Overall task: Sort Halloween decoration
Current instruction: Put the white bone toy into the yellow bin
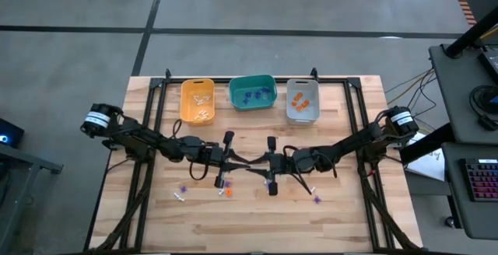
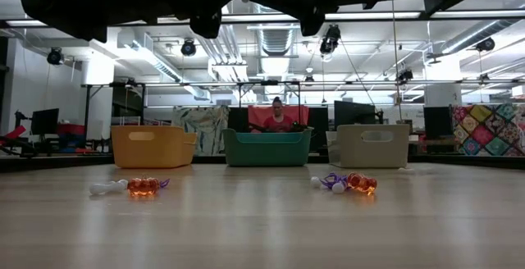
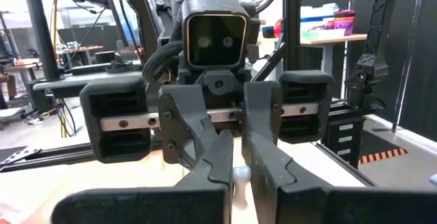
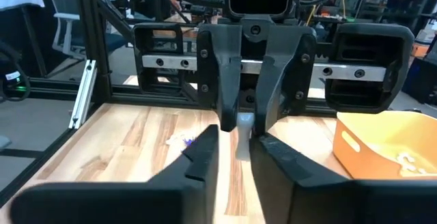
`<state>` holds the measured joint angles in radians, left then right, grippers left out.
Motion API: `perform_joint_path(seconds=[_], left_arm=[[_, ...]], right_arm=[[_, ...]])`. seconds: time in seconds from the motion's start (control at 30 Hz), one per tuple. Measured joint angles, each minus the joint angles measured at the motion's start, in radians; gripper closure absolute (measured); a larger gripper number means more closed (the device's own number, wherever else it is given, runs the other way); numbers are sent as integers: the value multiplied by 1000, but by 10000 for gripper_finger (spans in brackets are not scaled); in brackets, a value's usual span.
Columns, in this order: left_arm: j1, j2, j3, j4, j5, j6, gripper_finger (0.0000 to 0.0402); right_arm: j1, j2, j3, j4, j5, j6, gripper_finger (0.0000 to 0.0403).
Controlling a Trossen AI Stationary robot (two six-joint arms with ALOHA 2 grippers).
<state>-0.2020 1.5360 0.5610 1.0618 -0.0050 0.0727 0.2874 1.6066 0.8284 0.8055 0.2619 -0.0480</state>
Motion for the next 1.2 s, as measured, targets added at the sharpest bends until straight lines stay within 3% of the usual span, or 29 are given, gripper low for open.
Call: perform_joint_path(seconds=[0.3, 0.67, 0.8, 0.97, 1.2], left_arm=[[0, 0, 0, -3, -2, -11, 401], [6, -58, 0, -112, -37, -30, 402], [26, -147, 0, -292, -135, -30, 401], [98, -305, 0, -629, -263, -30, 401], [349, -475, 0, -1030, -457, -113, 401]], right_arm=[[0, -6, 0, -30, 7, 11, 260], [0, -36, 0, -116, 63, 60, 250], [-3, -50, 0, -164, 109, 105, 252], [-5, -55, 0, -179, 116, 132, 250], [-11, -58, 0, -185, 117, 144, 258]])
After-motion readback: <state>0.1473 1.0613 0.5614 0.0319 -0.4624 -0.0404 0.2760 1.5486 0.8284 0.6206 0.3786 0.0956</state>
